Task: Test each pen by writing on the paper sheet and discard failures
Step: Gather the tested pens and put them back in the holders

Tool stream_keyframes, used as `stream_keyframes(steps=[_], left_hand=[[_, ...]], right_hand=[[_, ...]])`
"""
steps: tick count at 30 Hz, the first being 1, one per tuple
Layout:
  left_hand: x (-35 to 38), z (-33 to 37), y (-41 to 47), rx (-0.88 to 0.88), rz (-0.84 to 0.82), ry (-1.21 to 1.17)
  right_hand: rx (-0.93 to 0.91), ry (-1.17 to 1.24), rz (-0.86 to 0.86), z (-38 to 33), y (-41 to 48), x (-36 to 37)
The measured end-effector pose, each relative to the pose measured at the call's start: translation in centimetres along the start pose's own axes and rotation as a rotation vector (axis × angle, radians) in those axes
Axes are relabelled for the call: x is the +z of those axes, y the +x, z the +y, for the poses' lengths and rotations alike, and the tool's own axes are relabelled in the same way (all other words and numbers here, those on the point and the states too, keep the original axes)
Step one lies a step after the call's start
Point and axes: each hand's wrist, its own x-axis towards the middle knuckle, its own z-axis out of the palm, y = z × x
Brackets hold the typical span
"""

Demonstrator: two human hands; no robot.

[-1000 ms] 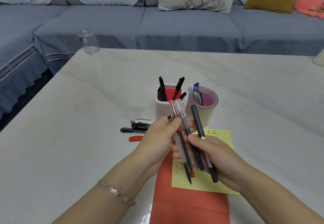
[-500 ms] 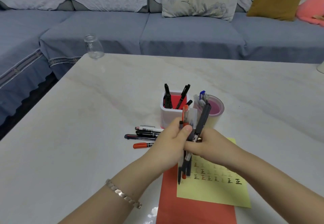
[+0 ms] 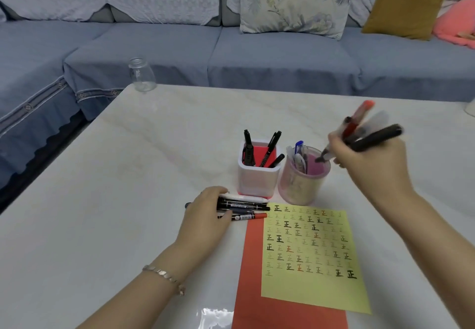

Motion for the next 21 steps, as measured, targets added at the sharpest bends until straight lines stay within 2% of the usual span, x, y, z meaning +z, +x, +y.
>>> stream_keyframes(steps=[4, 10, 12, 14, 16, 18, 21], left_hand=[[0.4, -2.1, 0.0, 0.112, -0.109, 0.325], [0.3, -1.8, 1.5, 0.153, -0.187, 0.566], [0.2, -1.8, 2.0, 0.162, -0.266, 0.618], [0.1, -1.8, 2.3, 0.189, -0.305, 0.685], [0.3, -1.8, 2.3, 0.191, -0.319, 0.704], [0.4, -1.7, 2.2, 0.178, -0.333, 0.691], [0.3, -1.8, 1.6, 0.196, -0.348, 0.712]], right_hand=[[-0.015, -0.221, -0.188, 2.1, 0.2, 3.0], [0.104, -0.361, -0.378, 2.4, 0.8, 3.5], [0.100, -0.310, -0.377, 2.1, 0.0, 2.6], [0.089, -0.256, -0.298, 2.2, -1.3, 1.7], [-0.014, -0.198, -0.168, 1.9, -3.2, 1.1], [-0.152, -0.112, -0.112, 1.3, -5.2, 1.2], [-0.310, -0.079, -0.221, 1.2, -7.6, 2.8]])
